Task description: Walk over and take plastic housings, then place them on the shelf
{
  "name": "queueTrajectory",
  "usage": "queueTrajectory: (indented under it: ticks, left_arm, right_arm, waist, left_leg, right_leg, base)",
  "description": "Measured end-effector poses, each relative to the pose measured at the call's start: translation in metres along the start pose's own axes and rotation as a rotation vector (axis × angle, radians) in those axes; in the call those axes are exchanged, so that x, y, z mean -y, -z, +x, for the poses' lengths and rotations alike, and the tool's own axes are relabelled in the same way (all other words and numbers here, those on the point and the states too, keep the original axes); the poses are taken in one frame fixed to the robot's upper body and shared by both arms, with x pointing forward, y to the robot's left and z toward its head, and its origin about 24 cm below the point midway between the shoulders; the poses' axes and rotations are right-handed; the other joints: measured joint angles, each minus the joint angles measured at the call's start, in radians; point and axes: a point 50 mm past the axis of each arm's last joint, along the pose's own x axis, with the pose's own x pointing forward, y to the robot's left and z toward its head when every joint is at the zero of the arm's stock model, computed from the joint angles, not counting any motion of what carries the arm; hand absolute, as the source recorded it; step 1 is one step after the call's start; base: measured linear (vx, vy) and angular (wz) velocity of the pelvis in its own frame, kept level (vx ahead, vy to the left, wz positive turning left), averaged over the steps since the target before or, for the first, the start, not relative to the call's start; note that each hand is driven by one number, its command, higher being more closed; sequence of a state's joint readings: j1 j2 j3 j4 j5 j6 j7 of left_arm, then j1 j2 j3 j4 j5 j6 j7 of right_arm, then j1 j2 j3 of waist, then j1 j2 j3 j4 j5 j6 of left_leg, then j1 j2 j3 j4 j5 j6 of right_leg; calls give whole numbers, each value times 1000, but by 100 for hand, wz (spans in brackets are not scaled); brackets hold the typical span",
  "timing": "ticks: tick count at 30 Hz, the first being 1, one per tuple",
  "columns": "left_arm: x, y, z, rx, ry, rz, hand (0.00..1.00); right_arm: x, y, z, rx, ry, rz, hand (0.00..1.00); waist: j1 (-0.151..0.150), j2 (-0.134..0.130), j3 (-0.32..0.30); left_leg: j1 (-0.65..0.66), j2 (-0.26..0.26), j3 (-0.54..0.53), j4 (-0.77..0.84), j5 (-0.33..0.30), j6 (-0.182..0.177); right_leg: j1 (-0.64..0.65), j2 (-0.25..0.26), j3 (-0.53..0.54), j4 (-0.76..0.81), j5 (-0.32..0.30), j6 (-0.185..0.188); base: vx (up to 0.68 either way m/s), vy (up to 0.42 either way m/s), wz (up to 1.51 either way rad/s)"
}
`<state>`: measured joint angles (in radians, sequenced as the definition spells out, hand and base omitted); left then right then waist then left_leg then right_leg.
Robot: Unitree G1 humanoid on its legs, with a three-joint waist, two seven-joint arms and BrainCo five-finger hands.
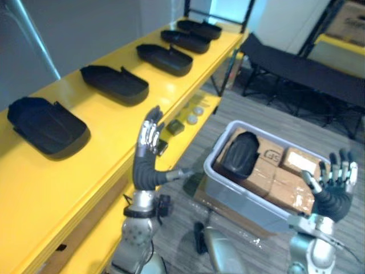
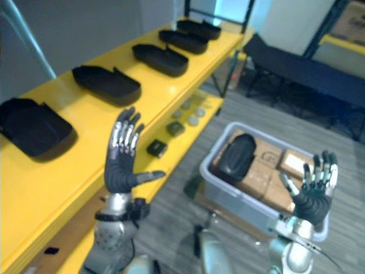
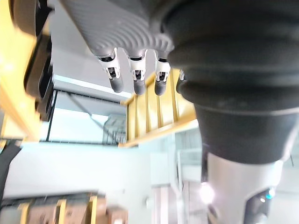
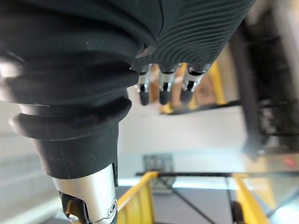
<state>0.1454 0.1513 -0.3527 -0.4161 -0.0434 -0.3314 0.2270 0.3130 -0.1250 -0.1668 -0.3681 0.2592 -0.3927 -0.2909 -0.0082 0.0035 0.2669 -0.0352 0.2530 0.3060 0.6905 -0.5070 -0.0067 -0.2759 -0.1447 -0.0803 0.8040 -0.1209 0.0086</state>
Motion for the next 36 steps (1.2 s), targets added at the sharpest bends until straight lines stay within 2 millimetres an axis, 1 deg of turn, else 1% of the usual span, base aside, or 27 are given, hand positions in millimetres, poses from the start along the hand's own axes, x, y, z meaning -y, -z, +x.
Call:
queueTrajectory:
  ticks: [1,2,3,4,5,6,7,9,10,12,14,16,17,18,19,20,21,23,25,26,27,29,30,31,34,35,36]
  left_arm:
    - [-10,8,-6,-62,-29,13,0]
    - [-15,11,-9,-88,-44,18,0]
    - [-27,17,-14,-130,-79,46,0]
    - [-36,22,-19,-173,-118,45,0]
    - [-41,24,-22,-195,-139,54,0]
    - [-42,26,-24,-207,-154,37,0]
    - [-43,35,-26,-242,-185,21,0]
    - [-38,45,-27,-280,-208,-29,0]
    - [-32,49,-29,-295,-214,-58,0]
    - [-27,50,-25,-285,-202,-68,0]
    - [-21,53,-15,-264,-147,-47,0]
    - [-14,63,-9,-287,-76,14,0]
    - [-12,68,-9,-311,-60,26,0]
    - [-8,85,-12,-393,-21,82,0]
    - [-8,93,-14,-431,-7,111,0]
    - [-12,113,-22,-549,11,183,0]
    - [-16,121,-27,-600,12,217,0]
    - [-39,148,-52,-813,-30,323,0]
    - [-55,156,-65,-901,-86,366,0]
    - [-66,160,-76,-953,-136,391,0]
    - [-72,161,-81,-973,-161,403,0]
    - [-88,165,-108,-1070,-247,425,0]
    - [-92,167,-120,-1113,-279,426,0]
    - [-95,168,-129,-1133,-328,395,0]
    - [-97,171,-146,-1180,-372,354,0]
    - [-96,173,-163,-1226,-404,305,0]
    - [-93,174,-170,-1243,-408,275,0]
  right_arm:
    - [-2,6,5,-20,5,-2,0]
    - [-3,8,7,-29,10,-3,0]
    - [-3,13,11,-47,12,-14,0]
    - [-3,19,15,-78,3,-34,0]
    - [-3,24,16,-106,-2,-55,0]
    - [-1,27,17,-129,-4,-75,0]
    - [-1,34,24,-162,-16,-108,0]
    - [11,42,25,-212,4,-156,0]
    - [24,50,21,-272,47,-178,0]
    - [38,54,18,-305,112,-175,0]
    - [47,57,19,-317,157,-176,0]
    - [50,66,15,-362,165,-173,0]
    - [49,69,16,-373,165,-168,0]
    - [42,77,21,-388,140,-149,0]
    - [36,78,24,-388,123,-138,0]
    - [18,83,37,-380,64,-104,0]
    - [9,85,44,-376,36,-88,0]
    - [-26,91,68,-376,-42,-45,0]
    - [-45,87,91,-345,-69,-31,0]
    - [-58,80,113,-312,-87,-37,0]
    - [-63,75,125,-290,-89,-41,0]
    - [-76,53,165,-218,-78,-58,0]
    - [-81,44,179,-191,-75,-65,0]
    - [-81,35,194,-172,-59,-84,0]
    - [-81,17,215,-138,-12,-123,0]
    - [-83,10,223,-127,18,-165,0]
    - [-82,6,228,-117,44,-198,0]
  waist:
    - [7,-16,-15]
    - [11,-24,-23]
    - [20,-38,-32]
    - [27,-49,-45]
    - [30,-67,-60]
    - [37,-69,-62]
    - [44,-41,-55]
    - [15,3,-34]
    - [-4,14,-37]
    - [-10,21,-35]
    - [-32,24,-27]
    - [-41,10,-12]
    - [-41,10,-10]
    - [-36,8,6]
    - [-34,7,16]
    - [-28,1,45]
    - [-23,0,58]
    - [18,-7,97]
    - [46,-6,130]
    - [72,-5,152]
    - [85,-3,163]
    - [138,17,179]
    - [145,28,185]
    - [167,35,188]
    - [206,64,205]
    - [221,77,211]
    - [226,90,218]
  left_leg:
    - [0,11,30,-47,35,-22]
    - [-1,17,44,-64,52,-31]
    - [-4,35,78,-84,77,-51]
    - [-20,54,102,-83,90,-72]
    - [-39,65,119,-72,97,-85]
    - [-55,74,115,-59,101,-91]
    - [-89,106,81,-48,108,-108]
    - [-97,119,29,-69,129,-131]
    - [-92,117,16,-103,146,-141]
    - [-67,89,11,-172,179,-152]
    - [-69,50,6,-254,198,-159]
    - [-67,14,4,-296,227,-150]
    - [-67,6,4,-306,230,-150]
    - [-70,-10,4,-311,239,-137]
    - [-70,-18,2,-311,240,-135]
    - [-74,-35,-17,-300,242,-131]
    - [-78,-37,-29,-293,242,-131]
    - [-119,-46,-71,-257,244,-127]
    - [-149,-51,-111,-232,248,-122]
    - [-173,-60,-140,-221,252,-116]
    - [-184,-65,-153,-218,255,-111]
    - [-248,-82,-195,-193,261,-102]
    - [-270,-94,-215,-190,267,-98]
    - [-292,-110,-229,-192,280,-92]
    - [-318,-129,-254,-183,290,-83]
    - [-334,-141,-259,-176,294,-77]
    - [-341,-147,-266,-171,295,-75]
  right_leg:
    - [34,-38,-1,-37,1,2]
    - [53,-53,-3,-66,3,4]
    - [99,-73,-9,-148,8,14]
    - [154,-85,-51,-265,23,37]
    - [186,-82,-75,-365,31,89]
    - [198,-72,-91,-425,13,130]
    - [205,-23,-92,-527,11,172]
    - [203,13,-92,-550,28,154]
    - [184,25,-80,-548,33,144]
    - [151,24,-47,-549,41,134]
    - [100,12,-25,-555,54,132]
    - [89,-10,-24,-564,67,137]
    - [86,-15,-24,-568,75,139]
    - [90,-29,-24,-579,93,139]
    - [96,-37,-24,-584,96,144]
    - [107,-51,-27,-593,107,153]
    - [110,-54,-28,-593,114,152]
    - [112,-66,-53,-600,127,157]
    - [120,-70,-74,-600,133,158]
    - [119,-77,-97,-600,134,158]
    - [119,-82,-108,-600,135,158]
    - [99,-95,-141,-599,141,164]
    - [97,-103,-156,-599,143,167]
    - [83,-119,-171,-594,145,169]
    - [75,-138,-196,-582,147,171]
    - [64,-152,-199,-573,148,173]
    - [63,-157,-207,-567,148,173]
  base:
    - [-79,-137,-72]
    - [-45,-145,-91]
    - [-31,-238,-93]
    - [-29,-266,-101]
    - [-28,-291,-87]
    - [-23,-318,-111]
    - [-24,-296,-92]
    - [3,-231,-47]
    - [46,-200,-41]
    - [33,-149,-57]
    - [5,-66,-30]
    - [4,-15,7]
    - [-33,41,8]
    - [-41,74,6]
    - [-78,128,16]
    - [-75,102,19]
    - [-118,122,29]
    - [-120,76,39]
    - [-130,40,53]
    - [-163,39,57]
    - [-206,45,59]
    - [-151,41,55]
    - [-110,50,58]
    - [-78,48,50]
    - [-62,45,34]
    - [-45,49,24]
    - [-34,39,23]
